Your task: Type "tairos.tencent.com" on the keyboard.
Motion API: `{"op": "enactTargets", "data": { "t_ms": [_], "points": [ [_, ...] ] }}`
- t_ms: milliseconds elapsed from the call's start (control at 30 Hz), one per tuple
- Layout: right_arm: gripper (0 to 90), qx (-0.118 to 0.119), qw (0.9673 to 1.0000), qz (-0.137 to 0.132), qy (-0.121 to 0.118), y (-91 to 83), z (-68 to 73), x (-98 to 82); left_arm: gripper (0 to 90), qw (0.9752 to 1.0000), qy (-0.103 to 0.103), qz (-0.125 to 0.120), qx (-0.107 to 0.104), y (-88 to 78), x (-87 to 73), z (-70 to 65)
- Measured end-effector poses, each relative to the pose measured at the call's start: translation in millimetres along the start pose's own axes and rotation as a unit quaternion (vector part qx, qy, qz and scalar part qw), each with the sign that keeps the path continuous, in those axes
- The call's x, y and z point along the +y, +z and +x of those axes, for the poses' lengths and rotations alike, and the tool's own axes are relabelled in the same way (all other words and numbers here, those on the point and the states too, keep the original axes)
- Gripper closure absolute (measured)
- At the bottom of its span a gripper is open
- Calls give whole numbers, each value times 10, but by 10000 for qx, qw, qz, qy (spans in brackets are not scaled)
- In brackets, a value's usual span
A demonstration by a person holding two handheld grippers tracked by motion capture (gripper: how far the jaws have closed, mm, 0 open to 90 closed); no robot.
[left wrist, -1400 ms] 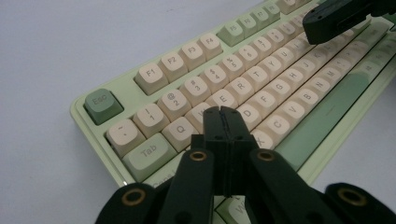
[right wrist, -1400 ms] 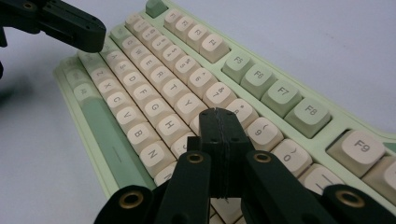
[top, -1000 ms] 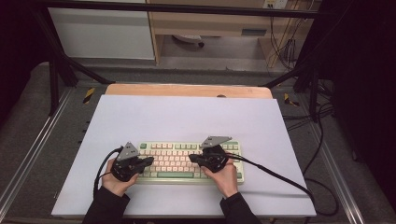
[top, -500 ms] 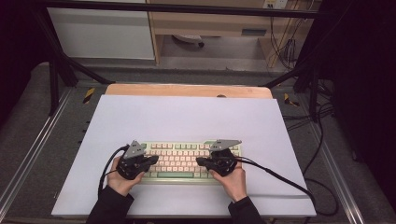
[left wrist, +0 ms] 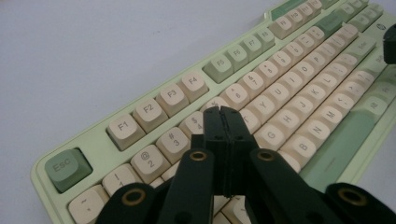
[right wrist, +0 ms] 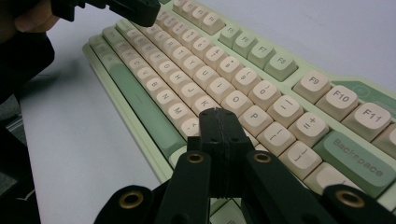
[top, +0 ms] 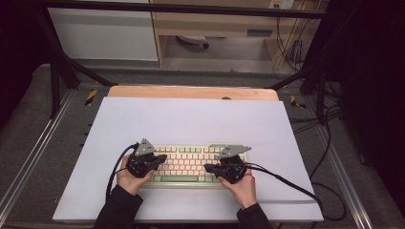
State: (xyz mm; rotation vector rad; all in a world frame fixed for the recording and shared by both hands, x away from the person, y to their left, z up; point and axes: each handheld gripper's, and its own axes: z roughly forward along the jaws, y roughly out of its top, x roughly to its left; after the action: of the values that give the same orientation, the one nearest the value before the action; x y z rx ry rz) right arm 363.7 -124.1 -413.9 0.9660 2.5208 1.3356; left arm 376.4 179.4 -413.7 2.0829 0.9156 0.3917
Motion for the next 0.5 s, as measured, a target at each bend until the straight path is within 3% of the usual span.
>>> {"op": "enactTargets", "data": {
  "t_ms": [500],
  "points": [
    [900, 19, 10000, 3, -35, -20, 11, -17, 900, 9999, 66, 82, -2, 149, -9, -33]
  ]
}}
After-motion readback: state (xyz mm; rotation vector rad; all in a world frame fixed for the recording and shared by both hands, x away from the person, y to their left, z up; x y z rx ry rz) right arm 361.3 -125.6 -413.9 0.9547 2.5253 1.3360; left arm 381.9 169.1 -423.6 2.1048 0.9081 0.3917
